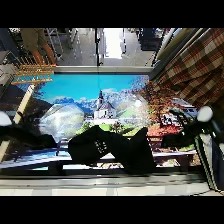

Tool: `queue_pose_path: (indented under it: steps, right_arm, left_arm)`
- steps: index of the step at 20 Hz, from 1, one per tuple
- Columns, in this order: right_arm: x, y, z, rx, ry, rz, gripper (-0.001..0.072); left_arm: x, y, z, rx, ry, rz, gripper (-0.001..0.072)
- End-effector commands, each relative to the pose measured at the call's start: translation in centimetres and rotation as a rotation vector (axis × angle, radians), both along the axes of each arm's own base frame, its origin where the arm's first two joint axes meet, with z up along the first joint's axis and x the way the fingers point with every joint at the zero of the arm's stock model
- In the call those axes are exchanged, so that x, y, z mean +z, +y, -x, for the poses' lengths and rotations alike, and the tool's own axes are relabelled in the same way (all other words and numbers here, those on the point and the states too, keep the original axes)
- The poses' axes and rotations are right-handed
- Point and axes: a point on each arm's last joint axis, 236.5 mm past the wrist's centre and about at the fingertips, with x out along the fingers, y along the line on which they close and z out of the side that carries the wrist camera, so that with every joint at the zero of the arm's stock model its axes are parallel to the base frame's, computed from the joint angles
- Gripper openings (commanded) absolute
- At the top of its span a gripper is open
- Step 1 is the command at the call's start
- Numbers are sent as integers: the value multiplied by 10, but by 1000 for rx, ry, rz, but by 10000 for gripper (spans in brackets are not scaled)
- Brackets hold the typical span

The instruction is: Fold the clothes and pants, and hang the long-sleeved shirts on hangers.

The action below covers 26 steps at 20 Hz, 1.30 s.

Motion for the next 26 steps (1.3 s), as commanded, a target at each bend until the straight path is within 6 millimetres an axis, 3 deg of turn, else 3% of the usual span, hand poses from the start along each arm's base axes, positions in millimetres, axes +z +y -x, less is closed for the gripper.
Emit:
queue_pose_path:
  steps: [1, 2, 3, 4, 5, 7, 10, 12, 16, 20, 21, 24, 25, 26]
  right_arm:
    - [-19, 26, 23, -210, -117, -176, 702]
    - [-28, 31, 24, -271, -137, -208, 697]
    - [-39, 39, 29, -324, -121, -249, 675]
    - [-49, 47, 35, -352, -91, -288, 631]
    - [-56, 53, 38, -376, -63, -314, 631]
    - [-66, 55, 41, -423, -20, -322, 626]
    - [-78, 49, 52, -441, 63, -282, 561]
    - [-88, 45, 56, -436, 100, -258, 562]
    - [-98, 42, 59, -437, 136, -243, 563]
    - [-101, 42, 53, -459, 135, -253, 560]
    - [-102, 43, 51, -468, 136, -261, 519]
    - [-110, 50, 41, -468, 120, -257, 431]
    - [-114, 55, 36, -464, 108, -258, 369]
    - [-119, 59, 29, -467, 91, -249, 237]
  left_arm:
    - [47, -69, -28, 144, -273, 593, 572]
    - [58, -77, -32, 124, -375, 663, 567]
    - [50, -81, -36, 106, -419, 621, 544]
    - [30, -80, -42, 91, -428, 515, 544]
    - [7, -77, -47, 52, -451, 377, 544]
    - [-17, -77, -57, -58, -521, 171, 544]
    - [-28, -84, -71, -267, -663, -64, 544]
    - [-26, -95, -81, -358, -729, -146, 544]
    - [-52, -120, -87, -474, -651, -158, 544]
    - [-93, -115, -96, -527, -548, -252, 544]
    - [-103, -110, -98, -522, -515, -284, 540]
    - [-120, -110, -98, -522, -471, -292, 426]
    - [-121, -110, -98, -522, -467, -292, 273]
    - [-121, -110, -98, -521, -468, -292, 73]
